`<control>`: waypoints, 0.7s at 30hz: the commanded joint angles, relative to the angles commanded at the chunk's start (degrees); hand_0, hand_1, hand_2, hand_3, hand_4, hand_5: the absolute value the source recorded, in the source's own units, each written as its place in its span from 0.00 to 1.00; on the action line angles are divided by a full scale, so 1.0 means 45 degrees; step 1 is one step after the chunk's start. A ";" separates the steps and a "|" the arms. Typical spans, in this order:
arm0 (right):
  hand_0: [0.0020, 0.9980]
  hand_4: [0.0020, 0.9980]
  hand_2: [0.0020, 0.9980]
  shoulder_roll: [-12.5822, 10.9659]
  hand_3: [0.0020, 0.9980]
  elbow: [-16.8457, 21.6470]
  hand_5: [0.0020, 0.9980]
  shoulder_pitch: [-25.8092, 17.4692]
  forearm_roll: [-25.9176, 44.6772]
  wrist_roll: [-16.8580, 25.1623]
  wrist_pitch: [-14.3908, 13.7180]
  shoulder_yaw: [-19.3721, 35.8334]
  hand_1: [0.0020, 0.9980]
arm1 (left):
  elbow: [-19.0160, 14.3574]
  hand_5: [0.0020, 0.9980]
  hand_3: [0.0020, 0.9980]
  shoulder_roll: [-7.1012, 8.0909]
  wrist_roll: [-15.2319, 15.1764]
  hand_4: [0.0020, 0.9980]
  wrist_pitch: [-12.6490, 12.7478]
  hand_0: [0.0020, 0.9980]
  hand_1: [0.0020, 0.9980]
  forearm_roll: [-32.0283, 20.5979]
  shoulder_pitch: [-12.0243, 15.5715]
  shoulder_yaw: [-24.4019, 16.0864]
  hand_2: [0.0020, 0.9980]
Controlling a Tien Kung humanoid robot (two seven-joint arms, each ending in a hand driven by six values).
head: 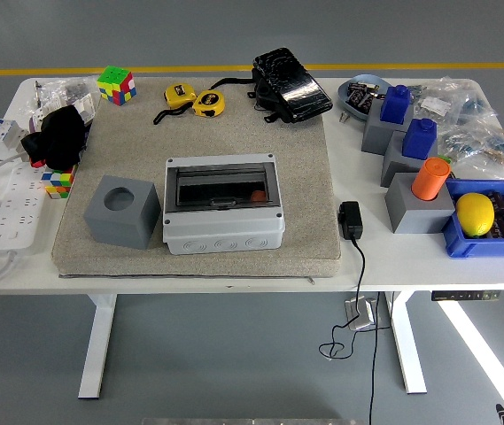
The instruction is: Fetch the battery,place it into the box,close the lid of the box
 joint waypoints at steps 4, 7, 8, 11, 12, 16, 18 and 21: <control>0.82 1.00 0.75 -0.0014 0.79 0.0000 1.00 -0.0002 0.0017 -0.0010 0.0007 -0.0012 0.77 | -0.0023 0.79 0.81 -0.0008 0.0004 1.00 0.0001 0.83 0.85 0.0027 -0.0047 -0.0046 0.81; 0.82 1.00 0.75 -0.0034 0.79 0.0000 1.00 0.0017 0.0064 -0.0009 0.0007 -0.0053 0.77 | -0.0019 0.79 0.81 -0.0005 0.0024 1.00 -0.0001 0.83 0.85 0.0031 -0.0080 -0.0054 0.81; 0.82 1.00 0.75 -0.0041 0.79 0.0000 1.00 0.0028 0.0078 -0.0007 0.0006 -0.0063 0.77 | -0.0013 0.80 0.81 -0.0011 0.0024 1.00 0.0002 0.83 0.84 0.0025 -0.0093 -0.0059 0.81; 0.82 1.00 0.75 -0.0067 0.79 0.0000 1.00 0.0028 0.0140 0.0001 0.0006 -0.0113 0.77 | -0.0015 0.80 0.81 -0.0027 0.0033 1.00 -0.0005 0.83 0.84 0.0020 -0.0104 -0.0053 0.81; 0.82 1.00 0.75 -0.0075 0.79 0.0000 1.00 0.0028 0.0119 -0.0012 0.0007 -0.0092 0.77 | -0.0019 0.80 0.81 -0.0031 0.0040 1.00 -0.0008 0.83 0.84 0.0021 -0.0108 -0.0044 0.81; 0.82 1.00 0.75 -0.0103 0.79 0.0000 1.00 0.0034 0.0128 -0.0018 0.0014 -0.0097 0.77 | -0.0023 0.80 0.81 -0.0042 0.0071 1.00 -0.0013 0.83 0.84 0.0030 -0.0114 -0.0064 0.81; 0.82 1.00 0.75 -0.0103 0.79 0.0000 1.00 0.0034 0.0102 -0.0018 0.0015 -0.0066 0.77 | -0.0029 0.80 0.81 -0.0048 0.0082 1.00 -0.0011 0.83 0.84 0.0044 -0.0106 -0.0082 0.81; 0.82 1.00 0.75 -0.0094 0.79 0.0000 1.00 0.0046 0.0084 -0.0008 0.0014 -0.0018 0.76 | -0.0040 0.82 0.81 -0.0065 0.0079 1.00 -0.0005 0.83 0.84 0.0053 -0.0113 -0.0104 0.81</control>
